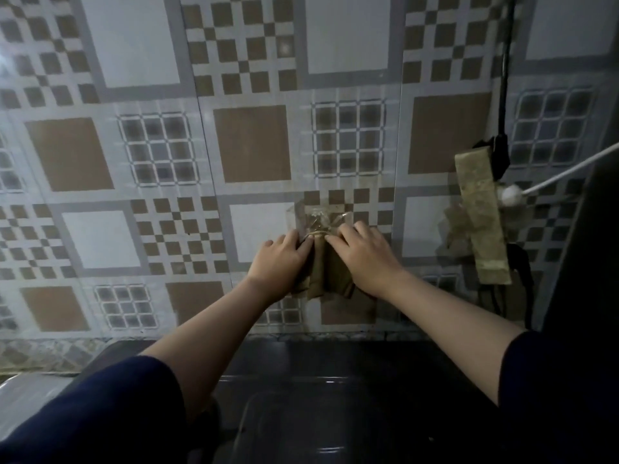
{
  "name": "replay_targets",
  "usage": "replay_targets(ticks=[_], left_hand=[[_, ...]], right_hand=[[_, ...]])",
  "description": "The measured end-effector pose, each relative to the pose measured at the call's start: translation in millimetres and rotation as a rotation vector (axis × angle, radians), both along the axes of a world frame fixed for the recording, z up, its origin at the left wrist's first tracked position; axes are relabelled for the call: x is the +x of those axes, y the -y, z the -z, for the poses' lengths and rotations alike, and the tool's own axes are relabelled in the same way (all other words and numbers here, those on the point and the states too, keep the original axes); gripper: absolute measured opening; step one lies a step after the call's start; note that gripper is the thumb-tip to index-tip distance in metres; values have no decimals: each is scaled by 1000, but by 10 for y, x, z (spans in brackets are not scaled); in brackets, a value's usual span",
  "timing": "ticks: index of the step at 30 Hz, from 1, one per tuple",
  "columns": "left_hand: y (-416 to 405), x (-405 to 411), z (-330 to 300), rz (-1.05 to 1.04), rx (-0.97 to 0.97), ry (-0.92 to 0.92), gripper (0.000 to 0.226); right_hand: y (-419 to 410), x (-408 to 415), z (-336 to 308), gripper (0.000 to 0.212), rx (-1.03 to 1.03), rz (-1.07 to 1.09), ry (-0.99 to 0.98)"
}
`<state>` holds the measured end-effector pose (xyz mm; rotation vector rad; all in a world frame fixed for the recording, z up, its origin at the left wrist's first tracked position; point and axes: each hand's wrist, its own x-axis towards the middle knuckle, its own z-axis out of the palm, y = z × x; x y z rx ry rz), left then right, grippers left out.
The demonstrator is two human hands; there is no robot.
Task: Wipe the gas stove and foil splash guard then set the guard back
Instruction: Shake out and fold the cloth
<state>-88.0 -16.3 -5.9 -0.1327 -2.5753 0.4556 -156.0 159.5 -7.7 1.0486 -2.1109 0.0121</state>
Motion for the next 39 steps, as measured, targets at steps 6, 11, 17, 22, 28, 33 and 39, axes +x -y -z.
replay_targets(ticks=[6,11,17,22,28,33,39], left_hand=[[12,-23,250,48,209,-82,68],[-67,10,251,141,504,-4,53],[-182,185,59,142,729,129,48],[-298,370,-95,120,693,201,37],[-410,555,-193,72,616,244,24],[-370,503,5,-32,684,307,32],[-307,184,211,-129,1325,241,34]], right_hand=[[31,72,131,41,-277,-113,310],[83,164,168,35,-402,-122,551],[99,277,81,34,-450,-43,708],[89,386,-43,26,-439,-5,766],[95,489,-64,26,-429,9,792],[216,463,108,35,-520,142,882],[399,270,356,13,-698,185,974]])
